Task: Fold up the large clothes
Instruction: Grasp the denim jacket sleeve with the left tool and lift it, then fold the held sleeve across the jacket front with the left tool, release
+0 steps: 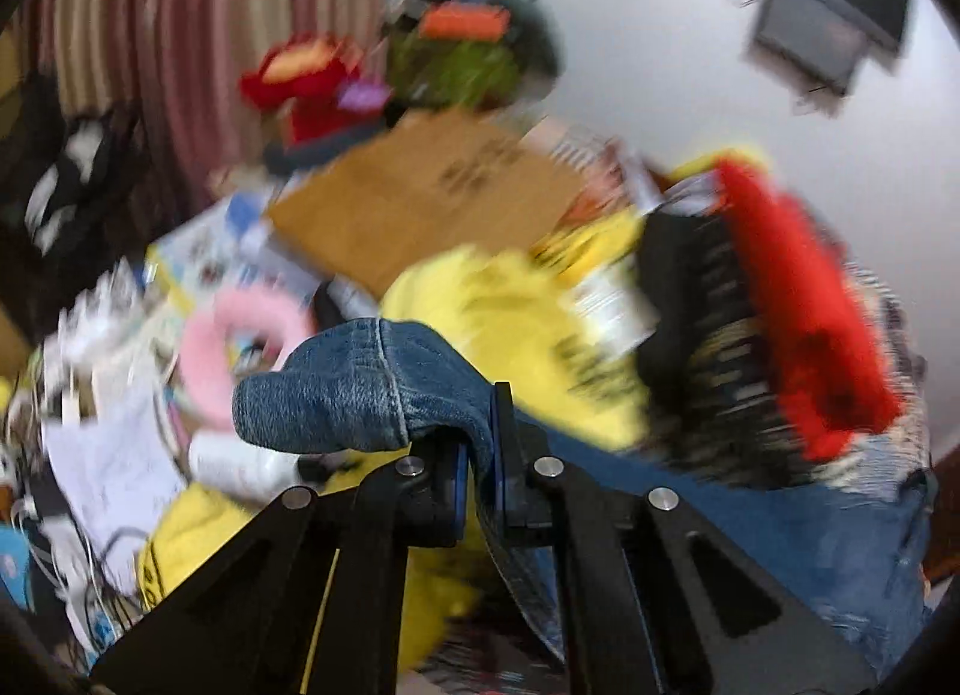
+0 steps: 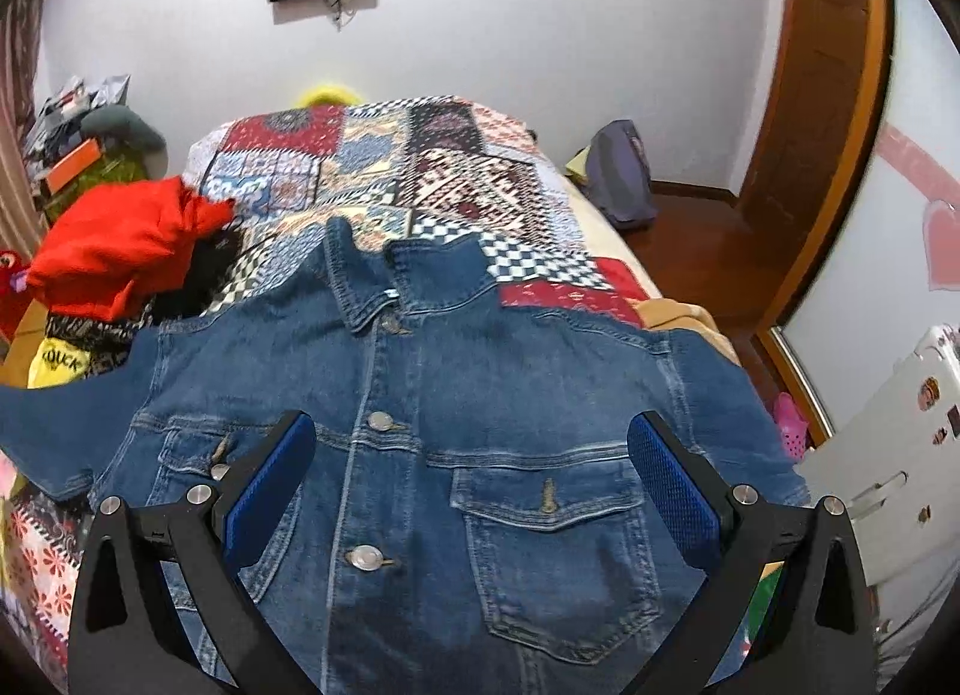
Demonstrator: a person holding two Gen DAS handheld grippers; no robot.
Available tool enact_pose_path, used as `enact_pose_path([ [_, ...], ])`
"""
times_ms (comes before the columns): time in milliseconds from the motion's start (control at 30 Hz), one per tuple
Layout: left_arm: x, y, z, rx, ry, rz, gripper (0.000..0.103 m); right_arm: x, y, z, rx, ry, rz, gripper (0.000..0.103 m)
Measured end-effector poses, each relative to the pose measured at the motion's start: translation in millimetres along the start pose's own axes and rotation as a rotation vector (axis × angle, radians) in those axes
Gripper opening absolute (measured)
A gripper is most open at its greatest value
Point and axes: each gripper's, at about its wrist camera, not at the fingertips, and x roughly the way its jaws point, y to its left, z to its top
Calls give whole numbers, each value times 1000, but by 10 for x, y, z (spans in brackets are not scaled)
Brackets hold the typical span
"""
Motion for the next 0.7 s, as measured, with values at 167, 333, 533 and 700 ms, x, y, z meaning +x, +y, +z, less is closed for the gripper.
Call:
enact_pose_path([
  [167,-820,-754,304,86,-173,-172,4,-32,-193,-42,22,-15,-3,103],
  [333,-1413,-1667,354,206,-269,-354,4,-40,-378,-60,24,-30,-14,103],
  [533,-1698,-2822,41,394,-243,-547,4,-34,-592,-85,52,-30,-14,103],
  [700,-1591,-3774,-557,562,-106,-662,4,-16,-812,-142,75,-12,-30,103],
])
